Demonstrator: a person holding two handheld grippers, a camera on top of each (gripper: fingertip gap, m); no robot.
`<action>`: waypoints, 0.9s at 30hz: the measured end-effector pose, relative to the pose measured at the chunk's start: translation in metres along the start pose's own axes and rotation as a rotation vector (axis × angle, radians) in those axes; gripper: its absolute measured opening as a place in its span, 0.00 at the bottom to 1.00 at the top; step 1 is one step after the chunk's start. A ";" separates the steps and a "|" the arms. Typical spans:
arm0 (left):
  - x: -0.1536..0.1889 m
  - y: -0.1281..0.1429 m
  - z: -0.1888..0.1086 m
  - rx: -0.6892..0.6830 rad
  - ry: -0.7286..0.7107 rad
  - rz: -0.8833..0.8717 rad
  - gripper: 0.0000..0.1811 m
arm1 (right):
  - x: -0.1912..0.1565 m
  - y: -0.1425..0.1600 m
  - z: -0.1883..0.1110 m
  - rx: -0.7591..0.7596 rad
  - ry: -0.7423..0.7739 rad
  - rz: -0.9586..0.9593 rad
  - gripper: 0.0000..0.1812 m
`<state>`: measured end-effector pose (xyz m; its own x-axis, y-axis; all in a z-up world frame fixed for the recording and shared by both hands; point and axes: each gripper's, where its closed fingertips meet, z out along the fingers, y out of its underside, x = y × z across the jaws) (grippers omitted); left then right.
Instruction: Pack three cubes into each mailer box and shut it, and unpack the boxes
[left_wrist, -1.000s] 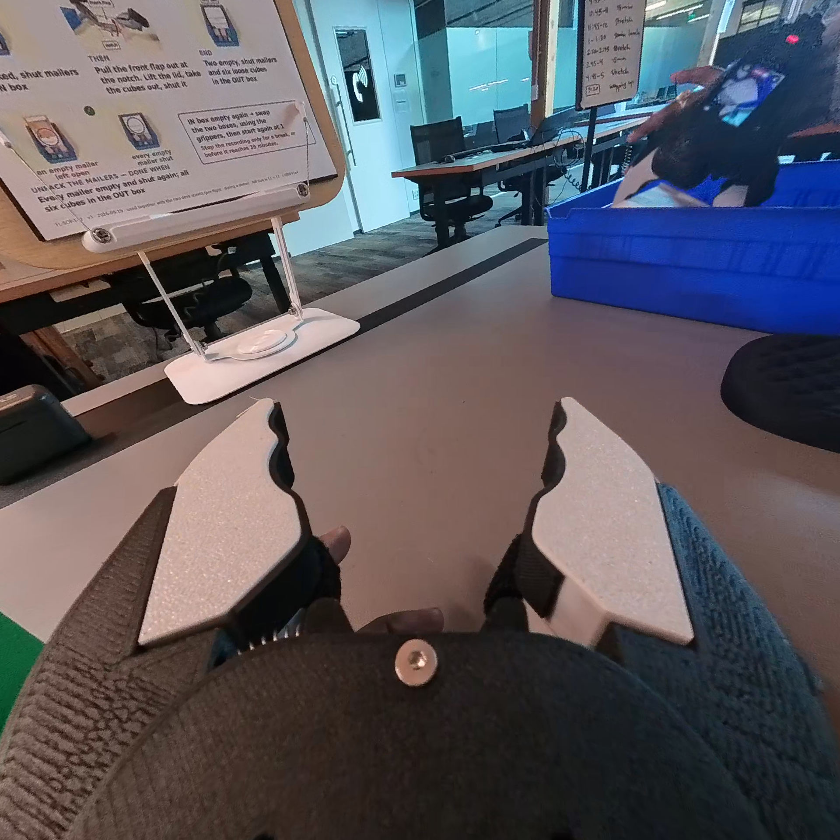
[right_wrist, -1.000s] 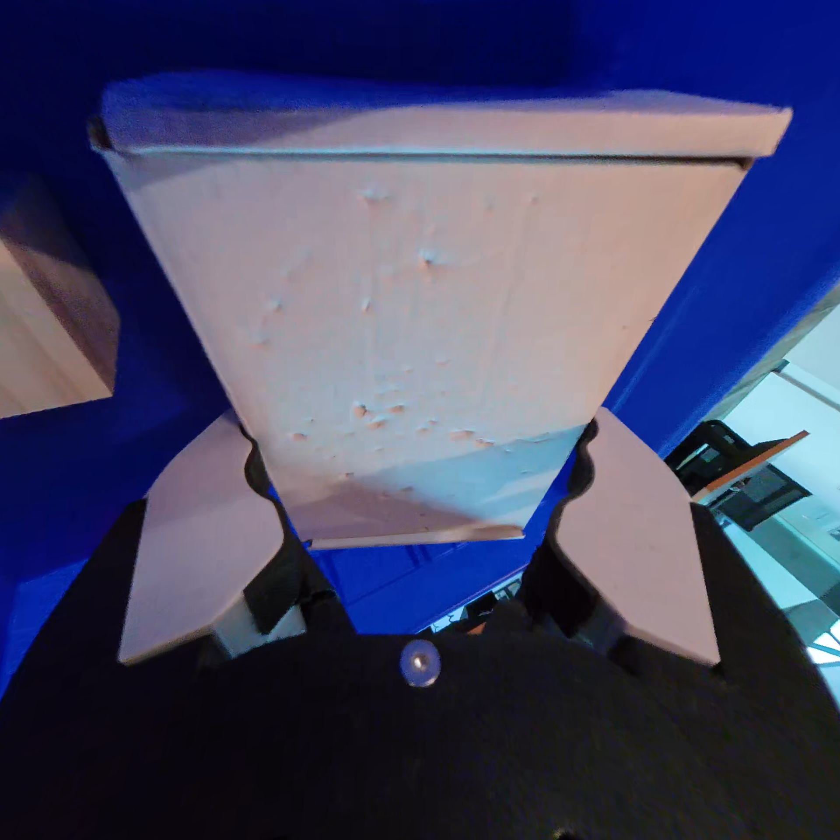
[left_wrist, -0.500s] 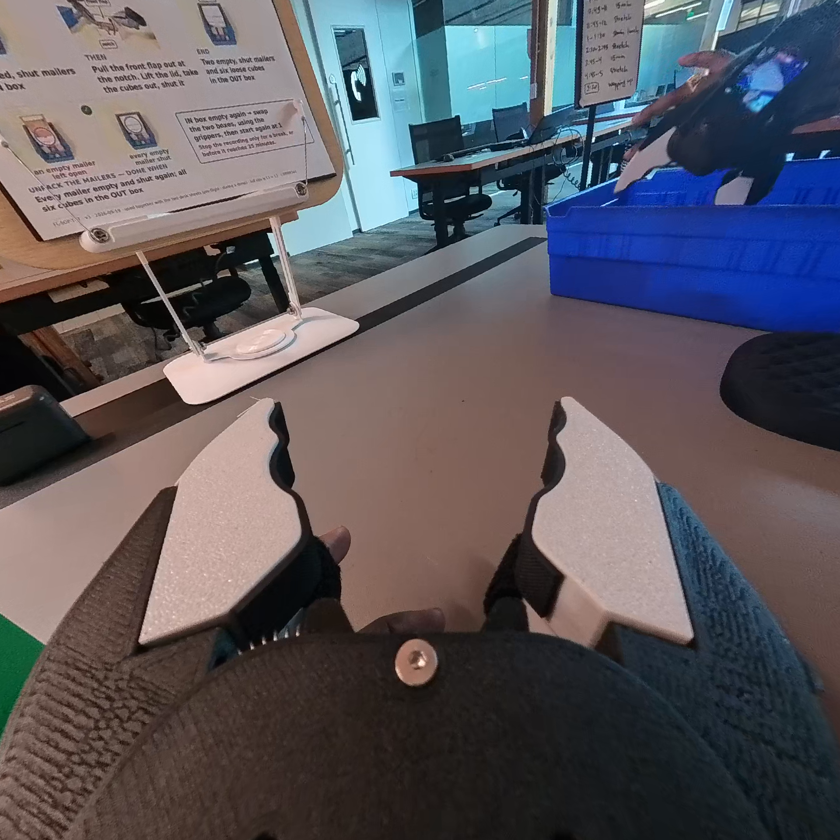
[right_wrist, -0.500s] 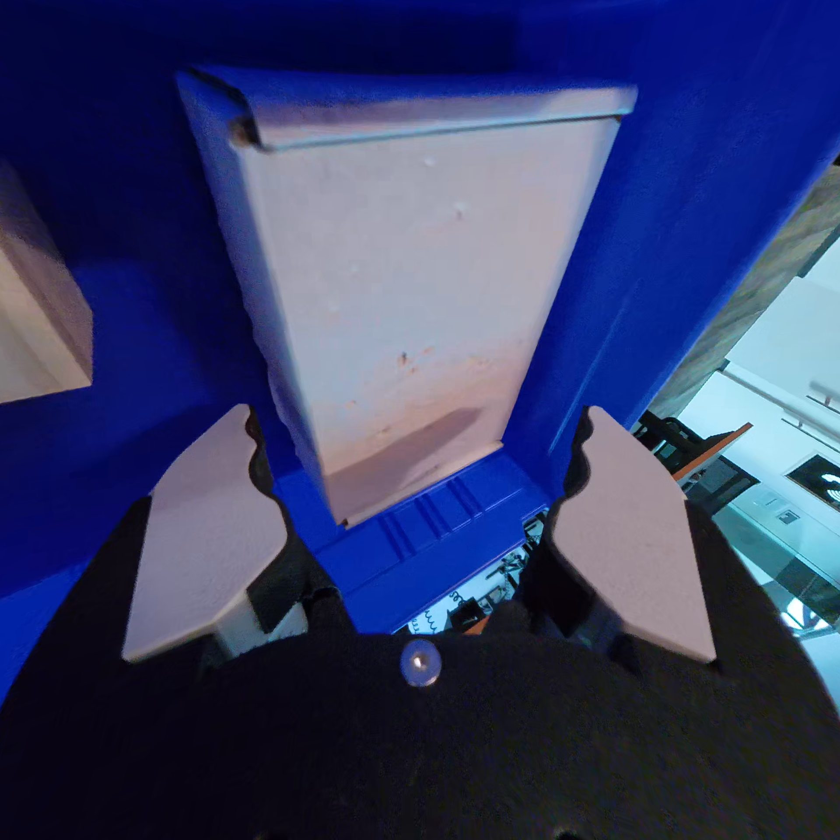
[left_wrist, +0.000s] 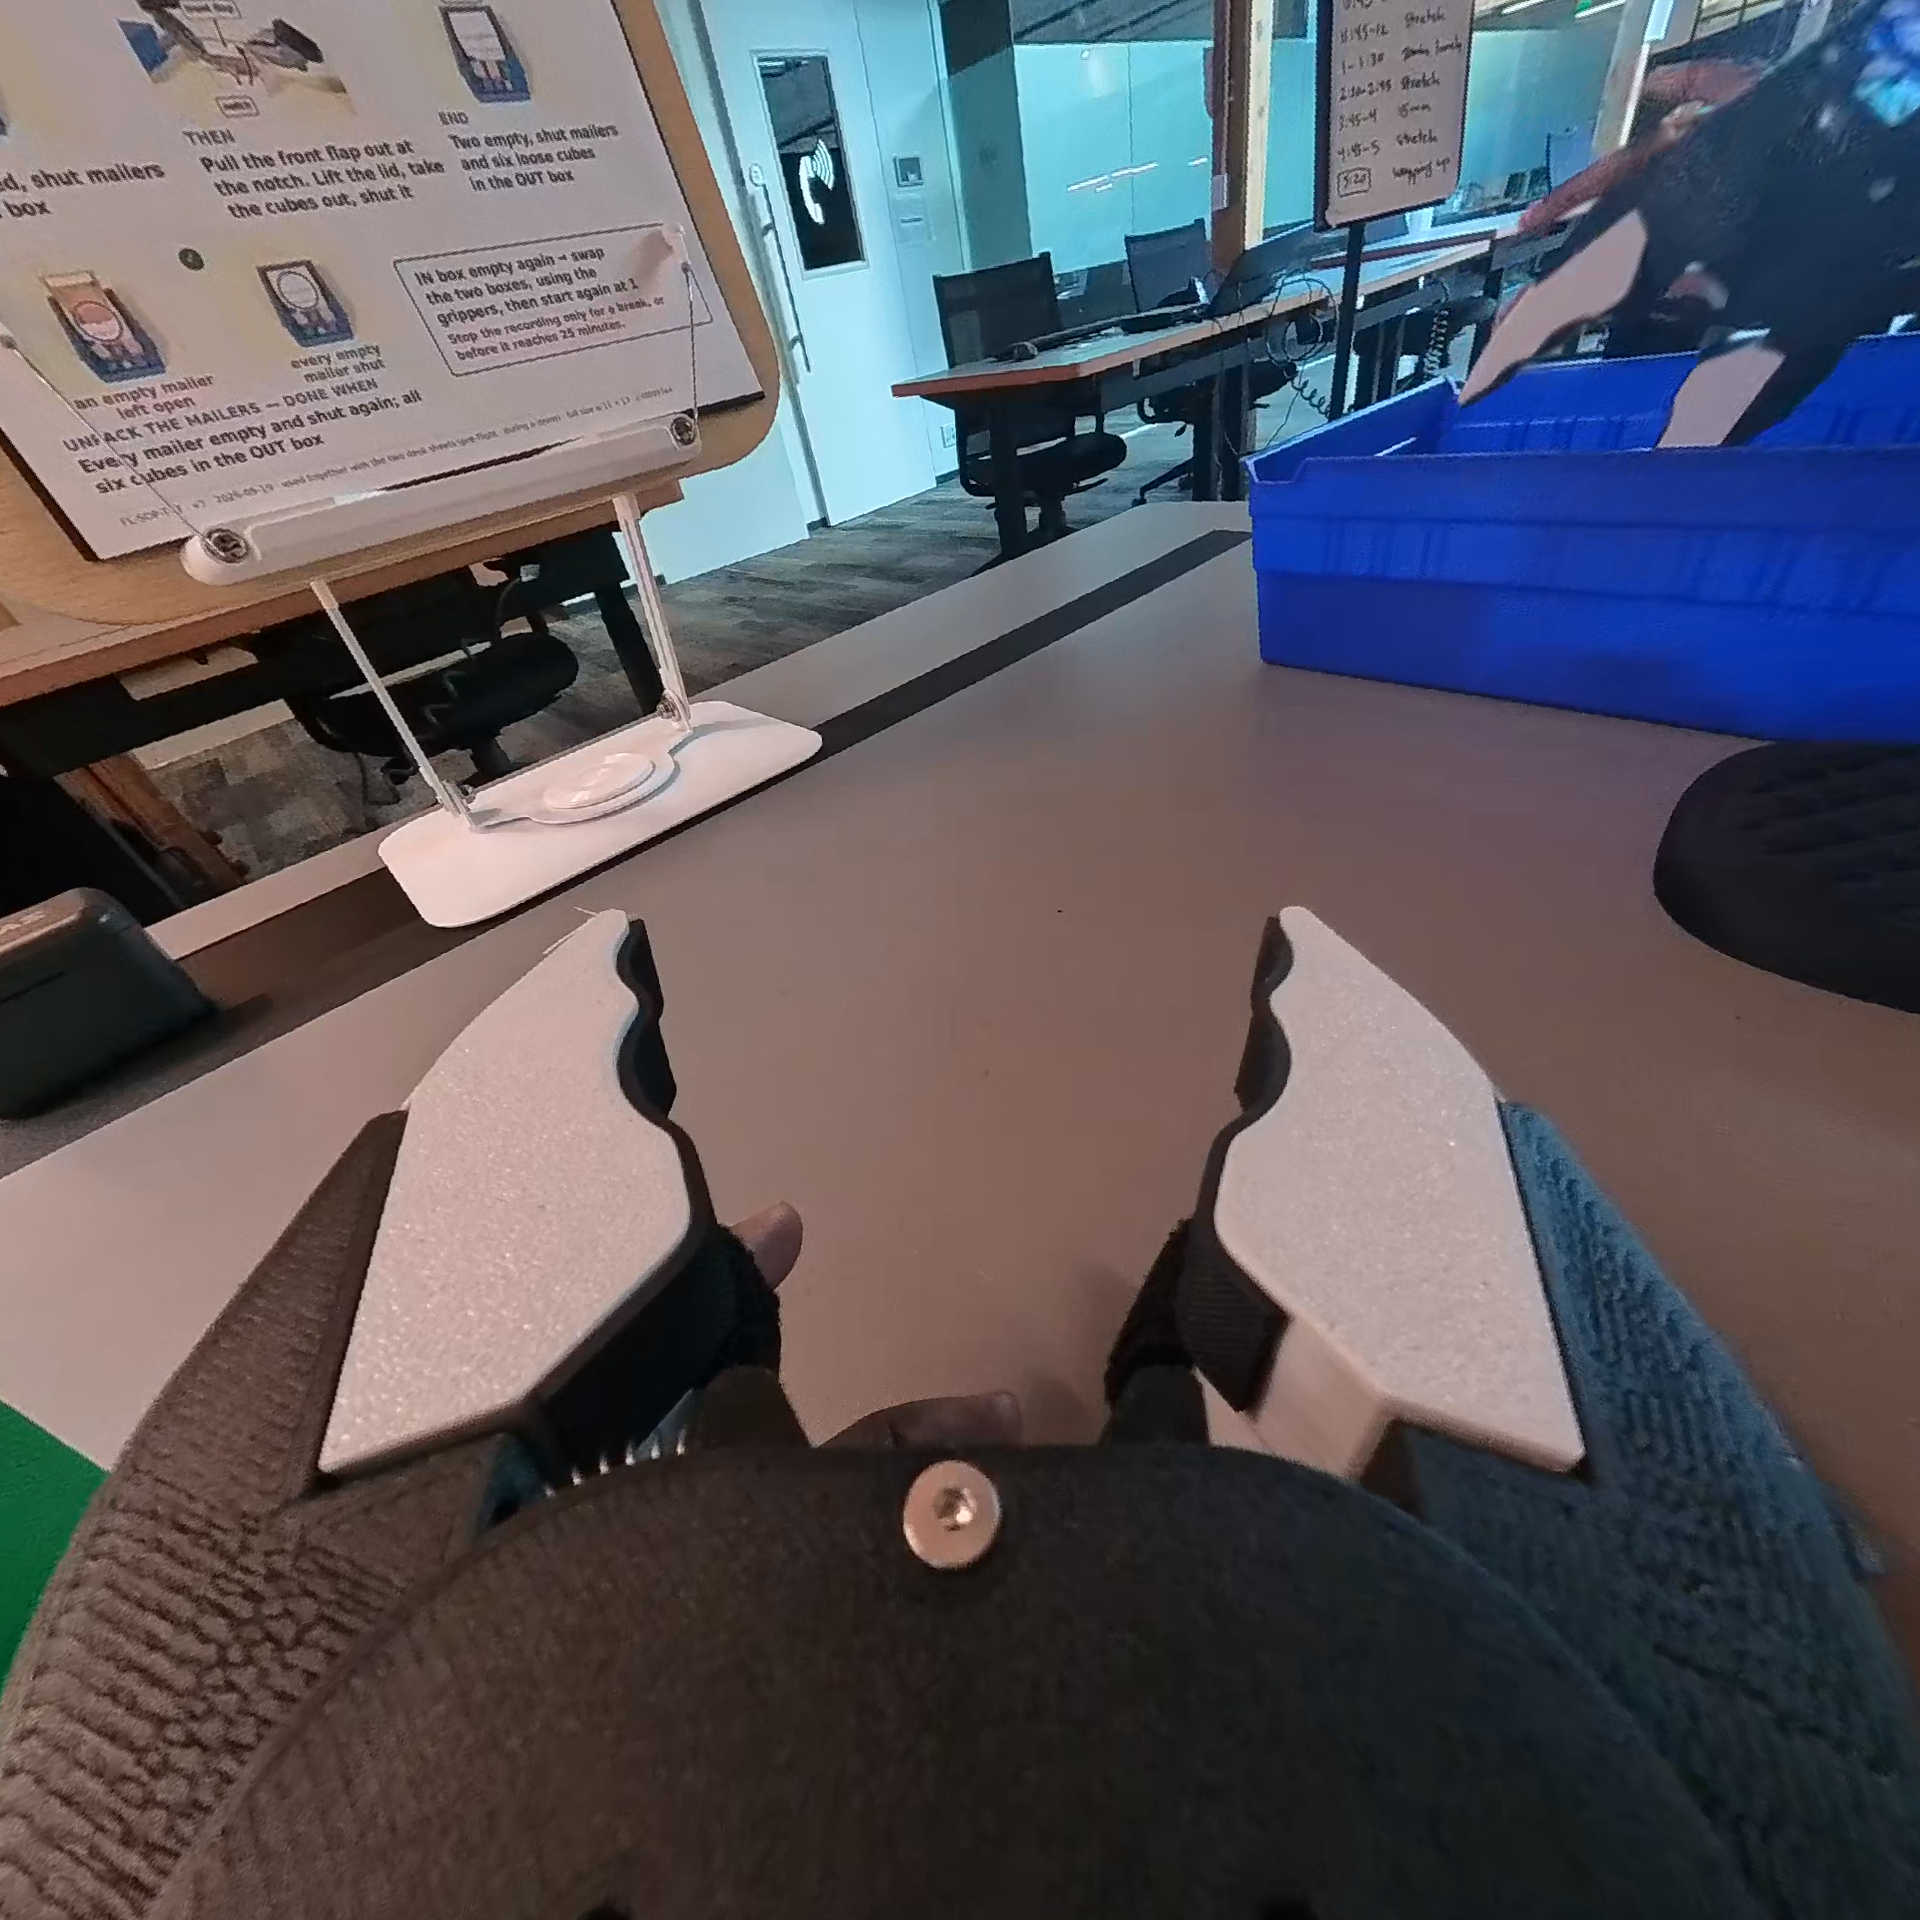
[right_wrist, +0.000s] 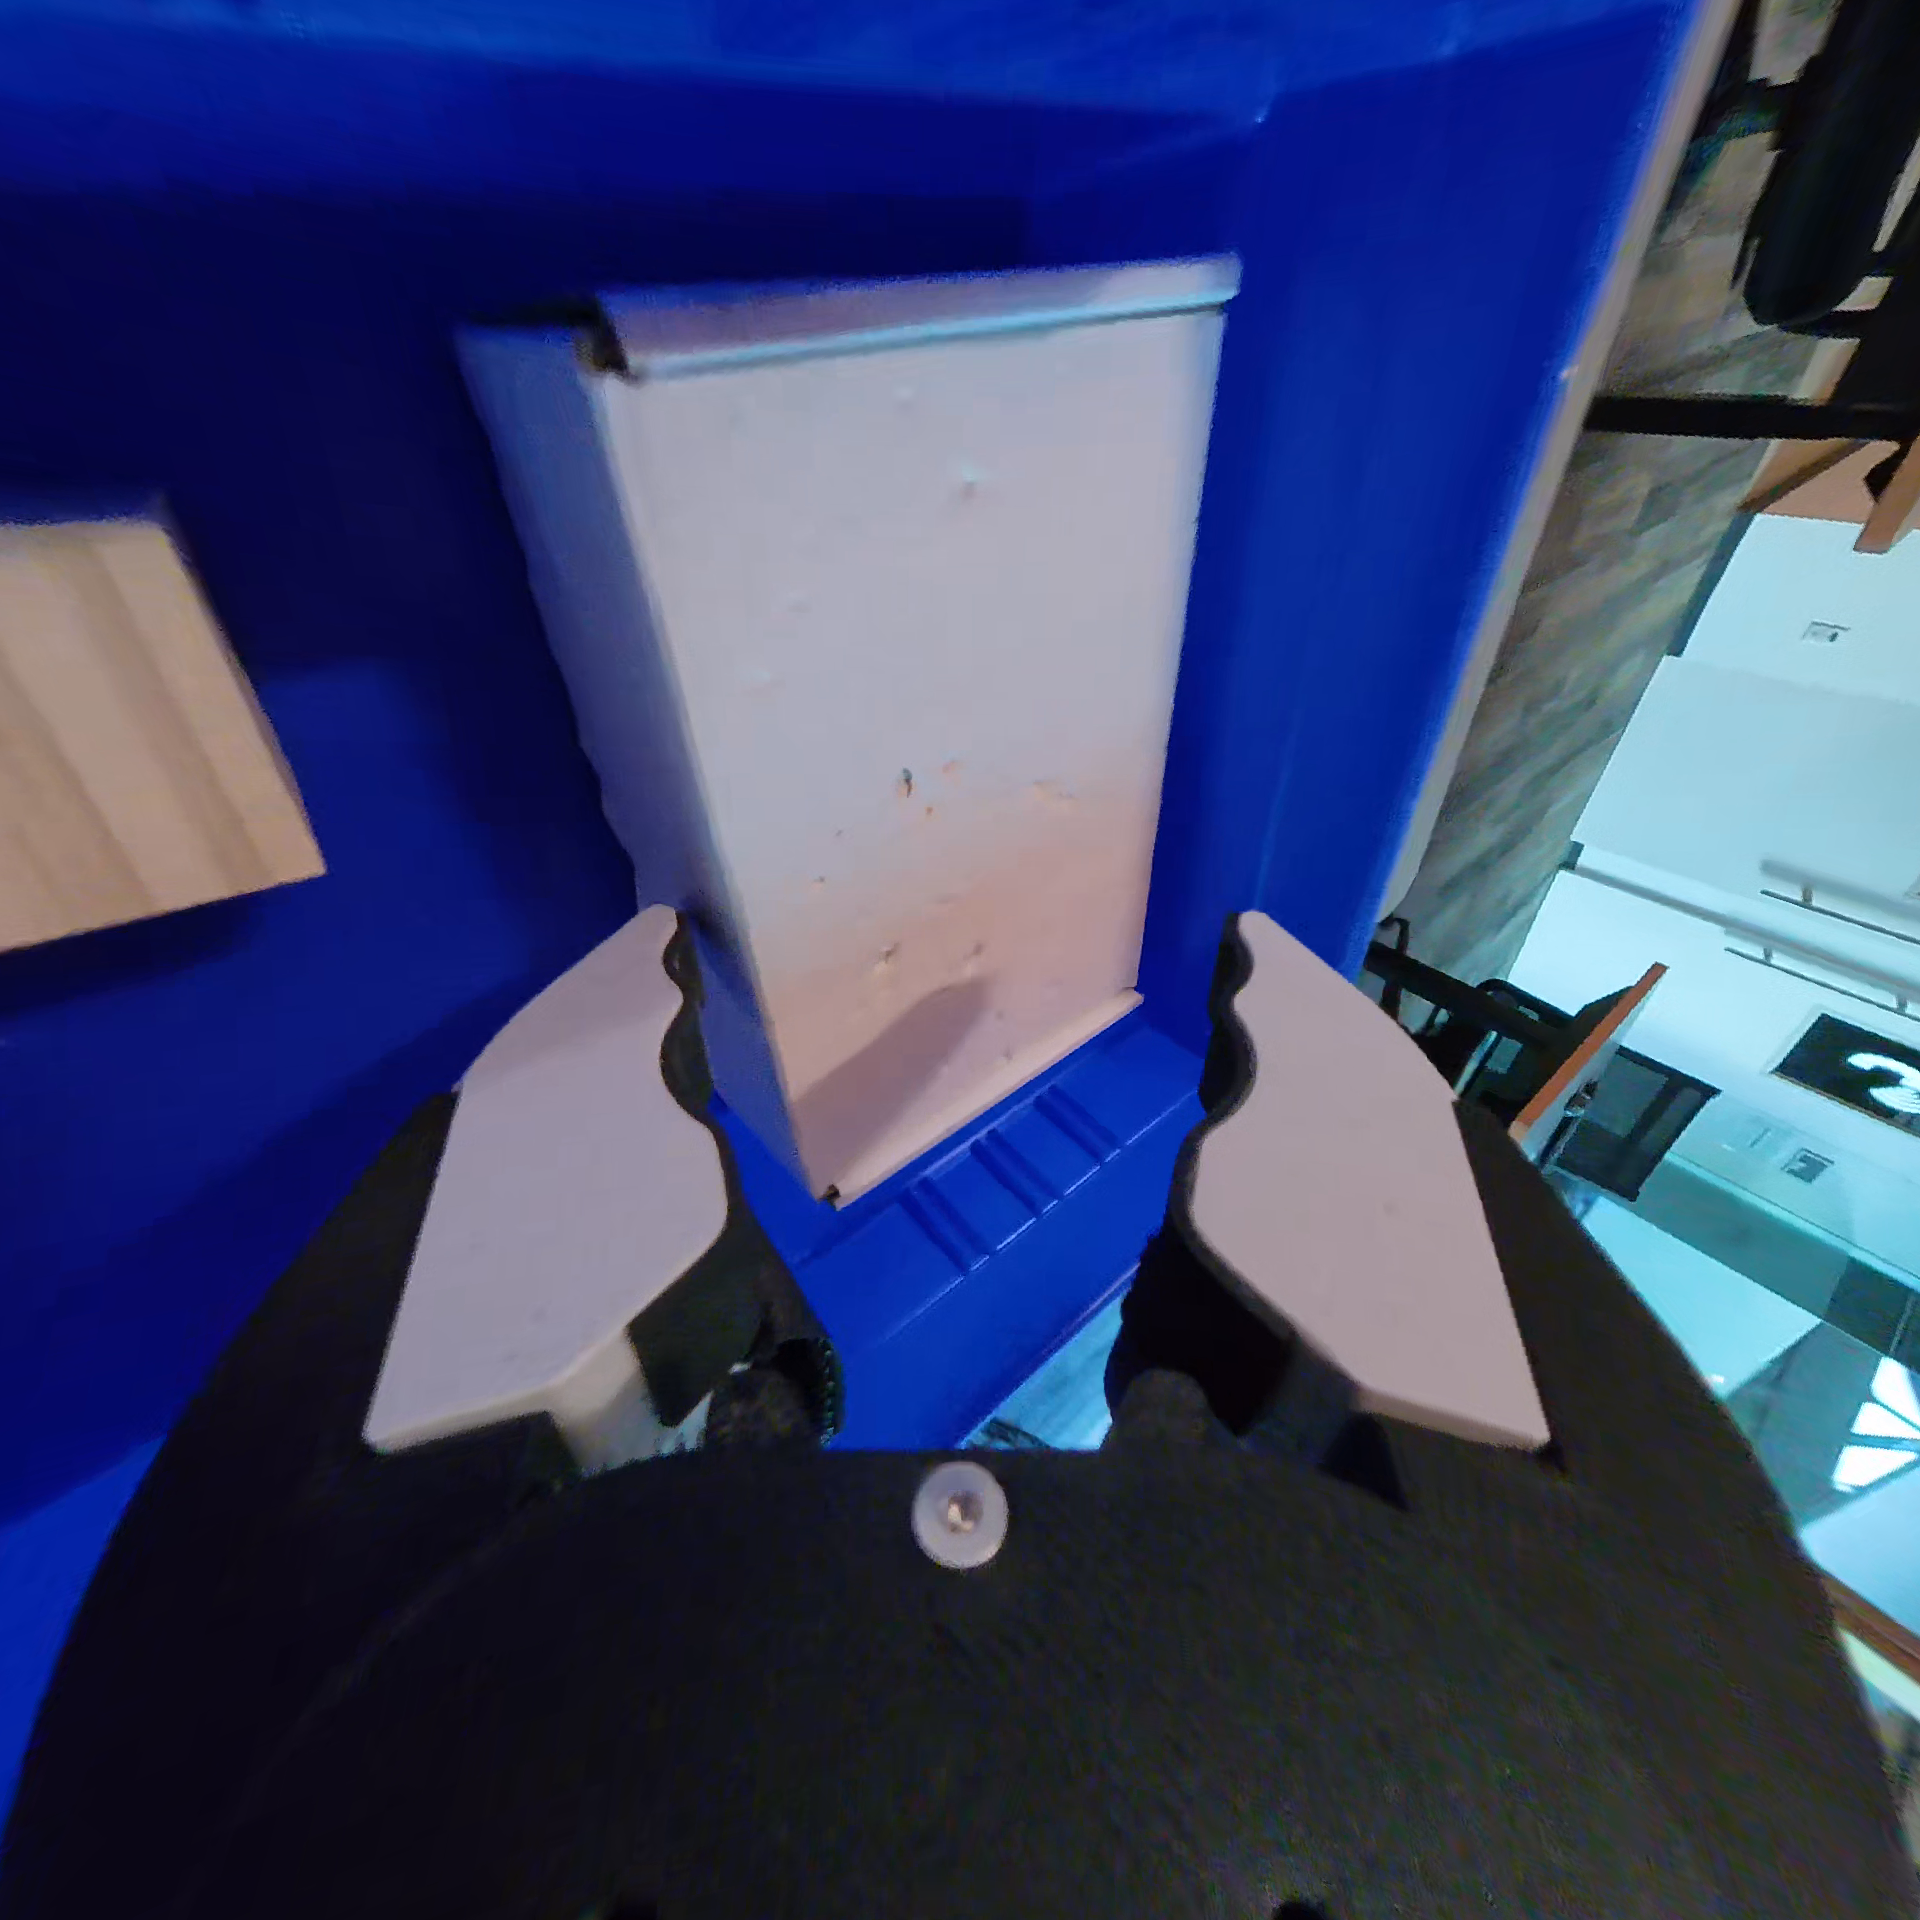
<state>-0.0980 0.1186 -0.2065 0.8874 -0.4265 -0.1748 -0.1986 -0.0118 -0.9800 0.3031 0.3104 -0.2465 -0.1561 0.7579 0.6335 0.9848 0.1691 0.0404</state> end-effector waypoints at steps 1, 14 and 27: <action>0.000 0.000 0.000 0.001 0.000 0.000 0.60 | 0.003 -0.005 -0.007 0.034 0.013 0.039 0.52; 0.013 0.001 0.000 -0.036 0.056 0.038 0.56 | -0.027 -0.213 -0.239 1.242 -0.072 0.950 0.53; 0.052 -0.031 -0.151 -0.442 0.633 0.140 0.67 | -0.130 -0.289 -0.168 1.247 -0.585 0.954 0.80</action>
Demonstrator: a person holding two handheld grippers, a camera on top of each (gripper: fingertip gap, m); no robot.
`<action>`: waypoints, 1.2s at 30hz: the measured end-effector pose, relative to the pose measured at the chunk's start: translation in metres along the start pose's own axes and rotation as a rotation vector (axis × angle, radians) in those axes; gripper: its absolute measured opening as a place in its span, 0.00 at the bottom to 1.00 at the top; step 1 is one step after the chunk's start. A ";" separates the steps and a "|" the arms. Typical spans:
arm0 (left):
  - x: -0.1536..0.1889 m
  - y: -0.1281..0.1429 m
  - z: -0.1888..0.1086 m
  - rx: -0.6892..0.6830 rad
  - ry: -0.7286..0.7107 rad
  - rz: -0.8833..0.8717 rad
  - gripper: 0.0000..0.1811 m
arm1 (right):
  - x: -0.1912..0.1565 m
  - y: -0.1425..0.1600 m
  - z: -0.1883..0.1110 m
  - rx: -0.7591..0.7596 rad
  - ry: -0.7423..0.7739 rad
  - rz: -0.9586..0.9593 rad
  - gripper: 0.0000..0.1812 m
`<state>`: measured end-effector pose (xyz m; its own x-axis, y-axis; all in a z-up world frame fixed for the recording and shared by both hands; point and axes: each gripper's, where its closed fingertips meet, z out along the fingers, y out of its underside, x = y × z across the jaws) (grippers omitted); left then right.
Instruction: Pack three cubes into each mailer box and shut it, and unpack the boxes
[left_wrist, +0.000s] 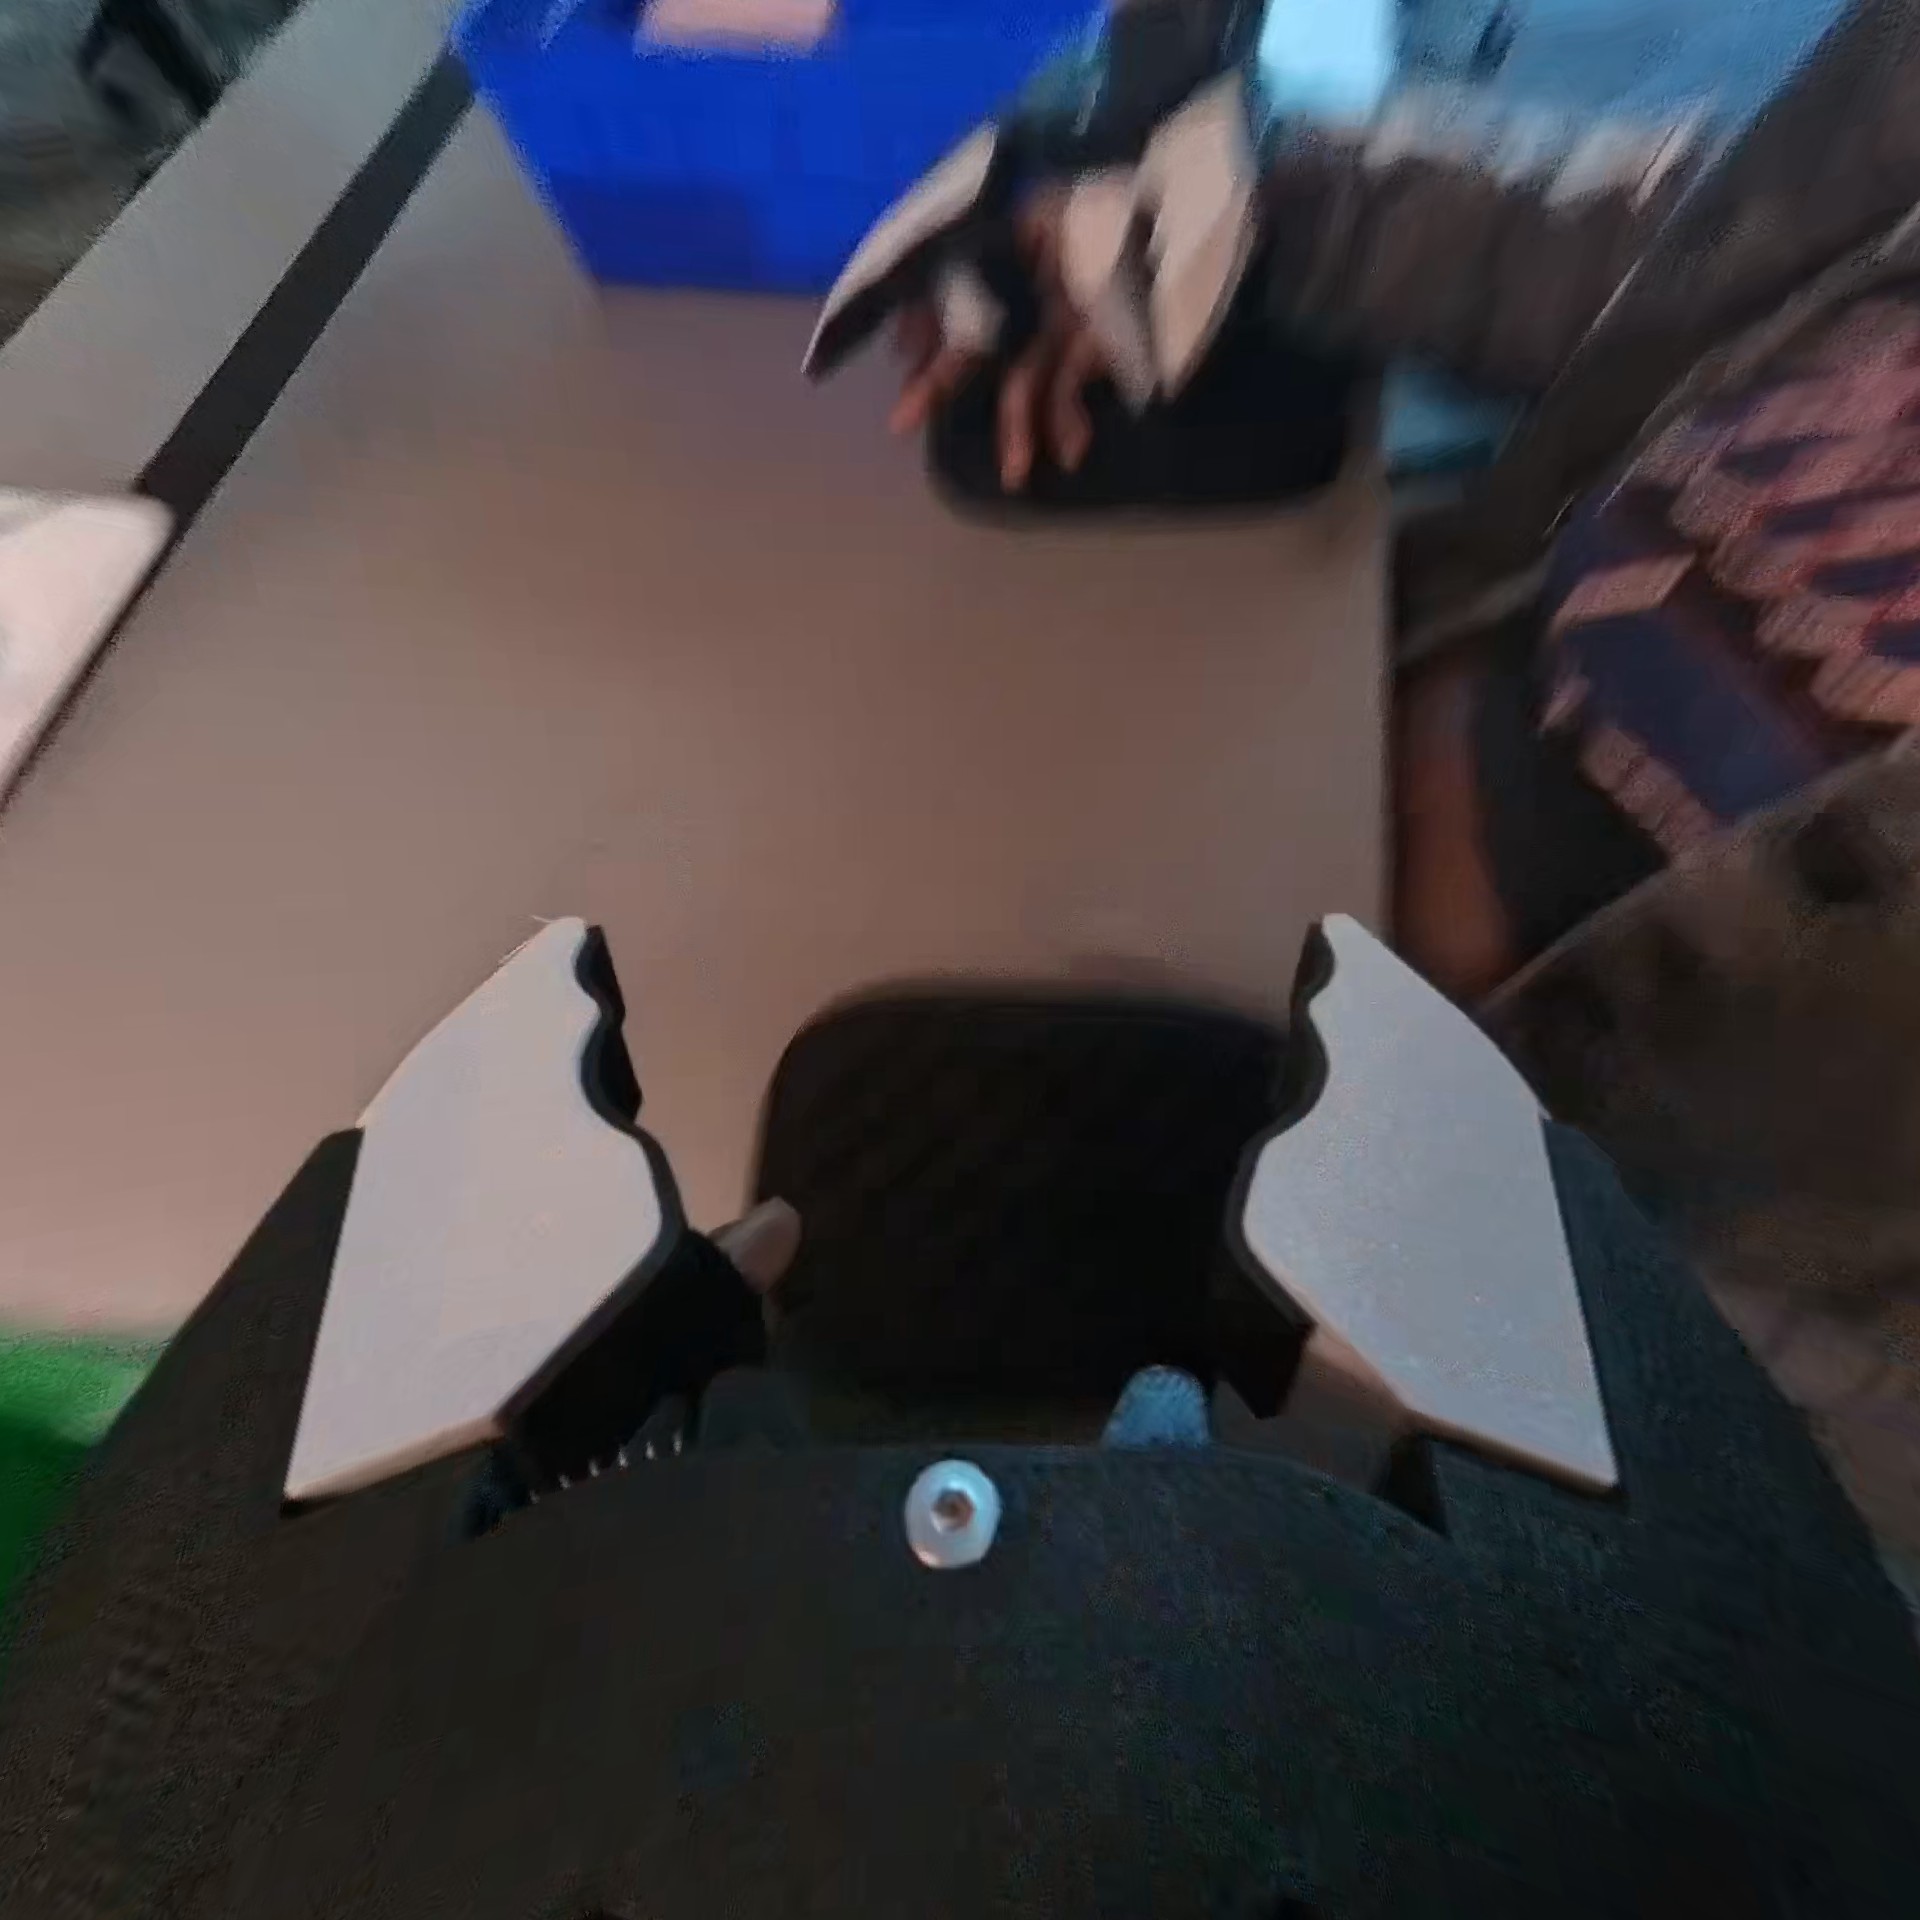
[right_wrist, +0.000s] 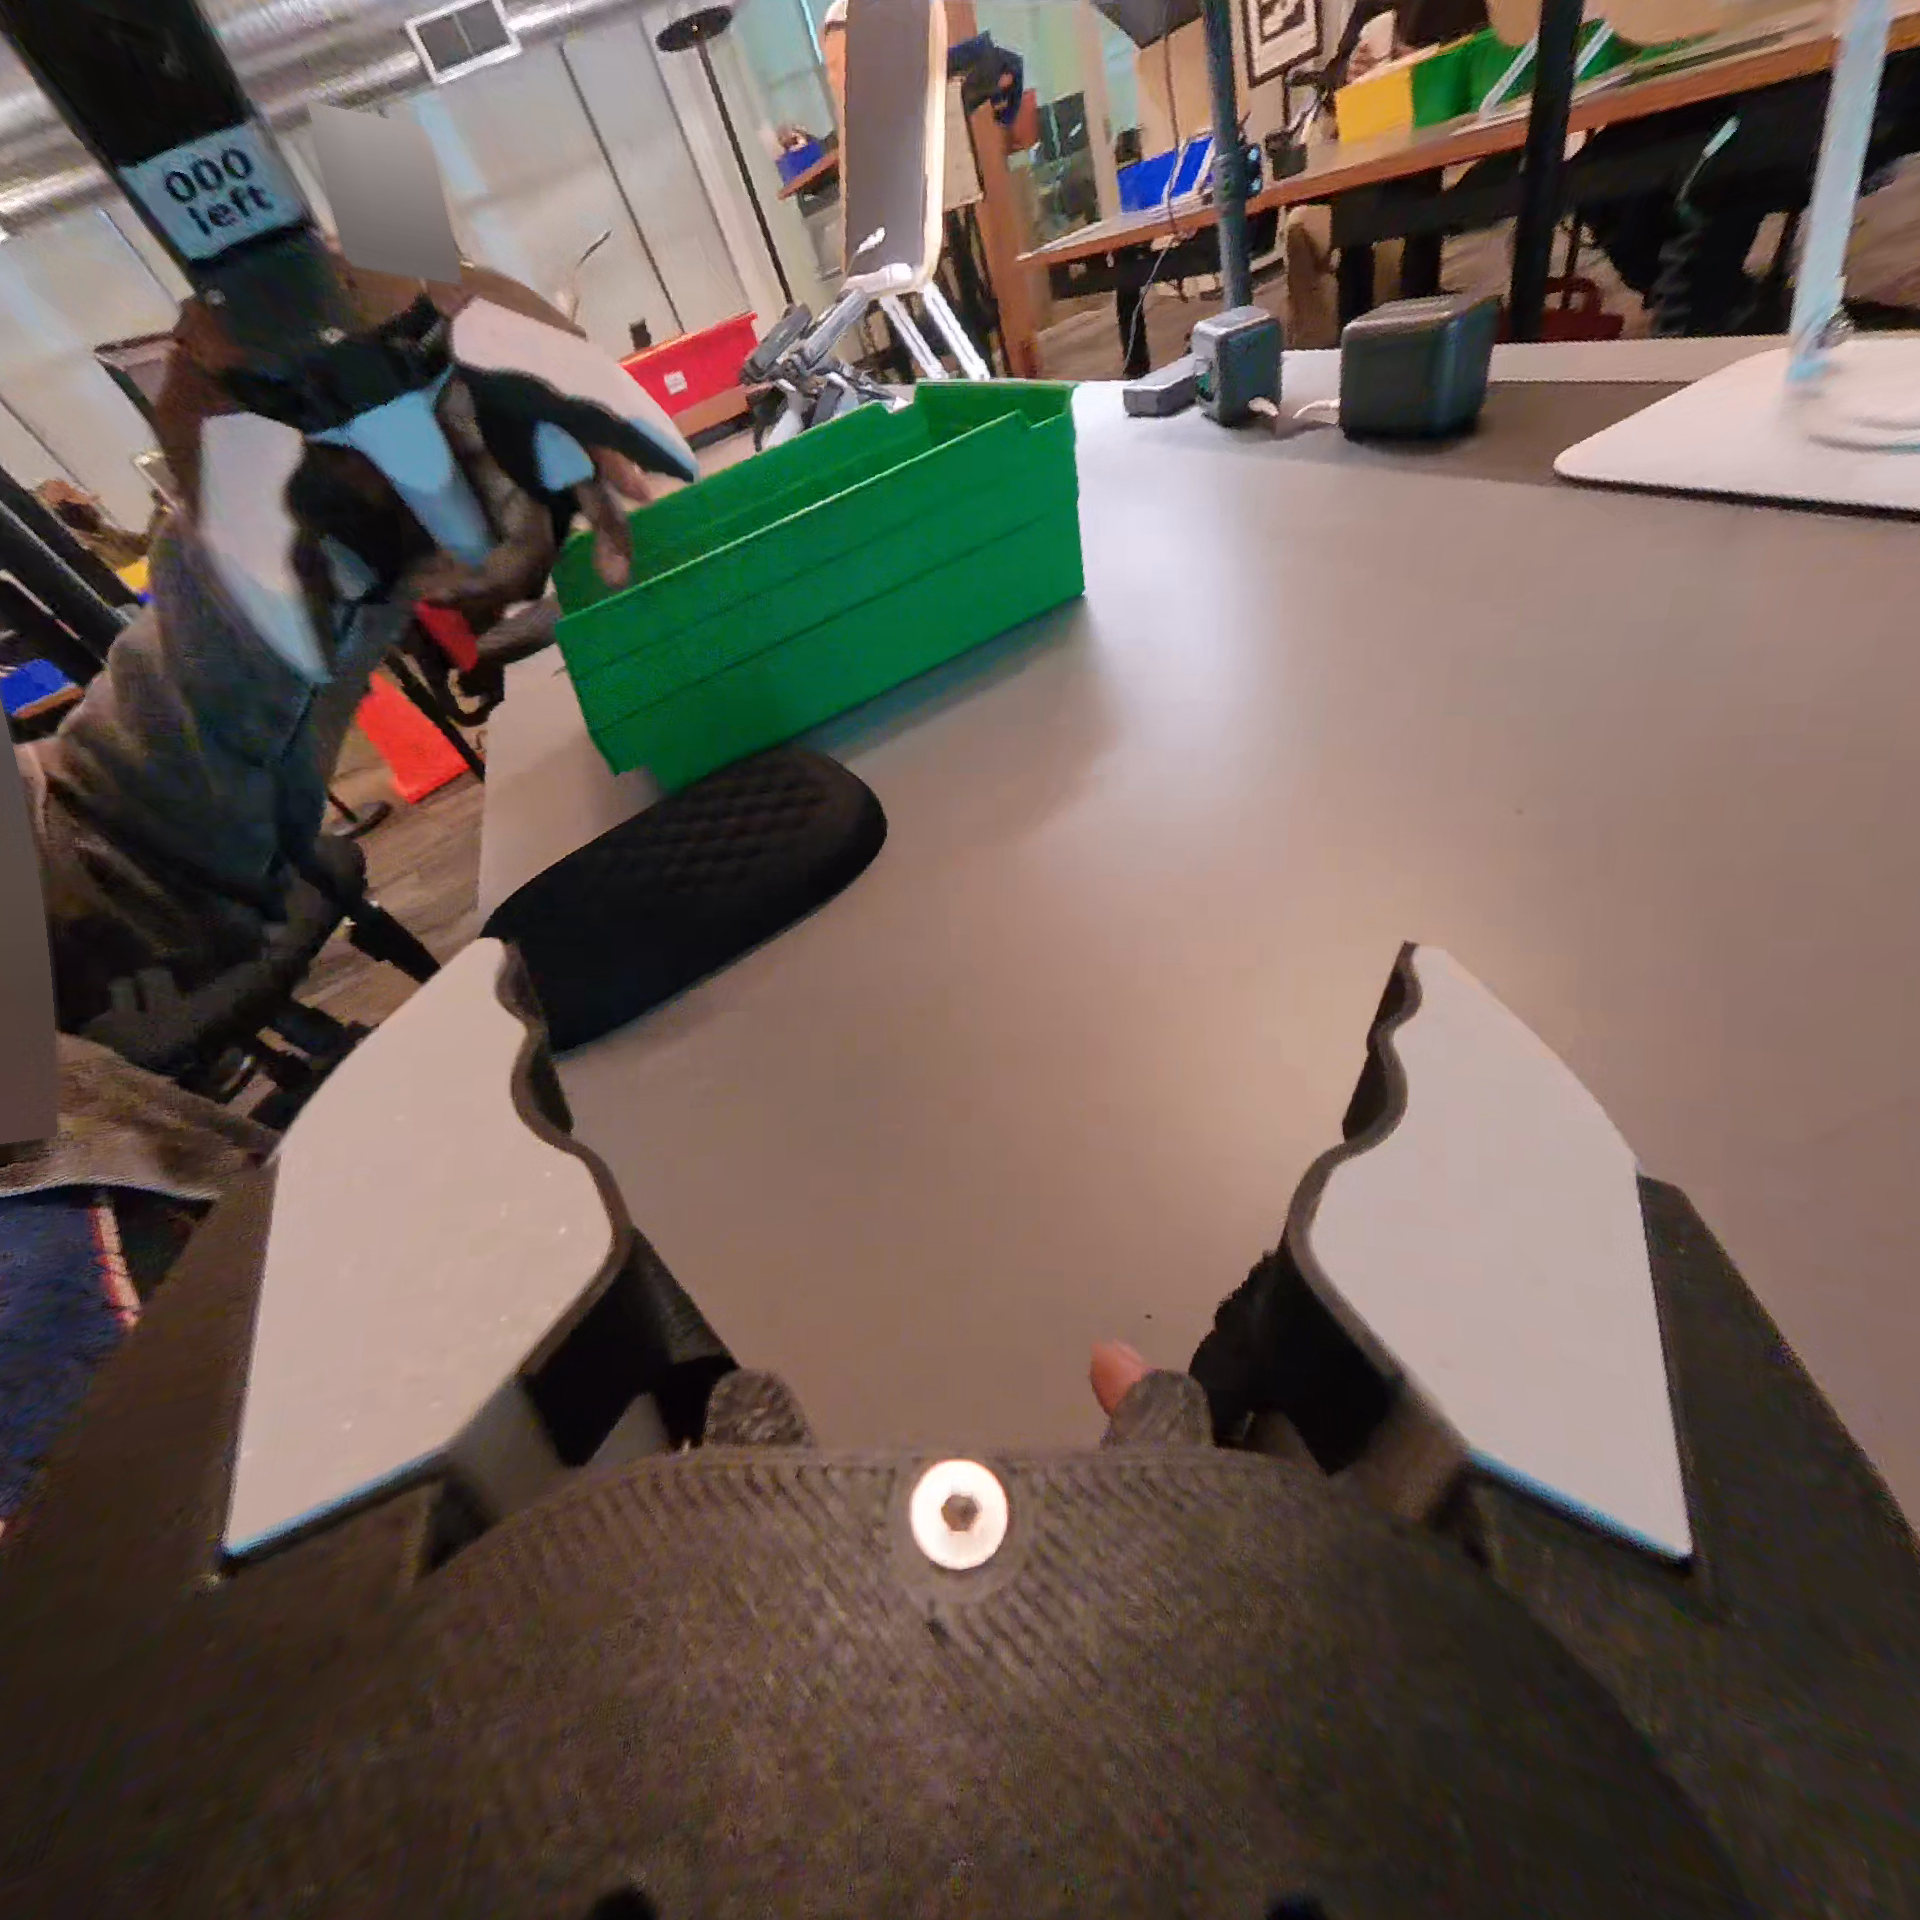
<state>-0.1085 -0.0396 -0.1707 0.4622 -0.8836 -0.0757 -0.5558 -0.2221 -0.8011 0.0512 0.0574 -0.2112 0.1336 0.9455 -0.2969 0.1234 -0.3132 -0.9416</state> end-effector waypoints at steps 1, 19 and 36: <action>-0.014 0.024 -0.021 -0.132 -0.070 0.063 0.68 | -0.001 -0.001 -0.001 0.005 -0.011 0.008 0.80; -0.080 0.198 -0.101 -0.812 0.006 0.039 0.63 | 0.005 -0.001 0.000 0.014 -0.024 0.093 0.76; -0.080 0.197 -0.084 -0.736 0.034 -0.035 0.66 | 0.007 -0.001 0.001 0.019 -0.019 0.108 0.73</action>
<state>-0.3137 -0.0473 -0.2726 0.4733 -0.8804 -0.0295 -0.8664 -0.4592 -0.1959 0.0513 0.0640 -0.2120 0.1262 0.9079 -0.3997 0.0910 -0.4118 -0.9067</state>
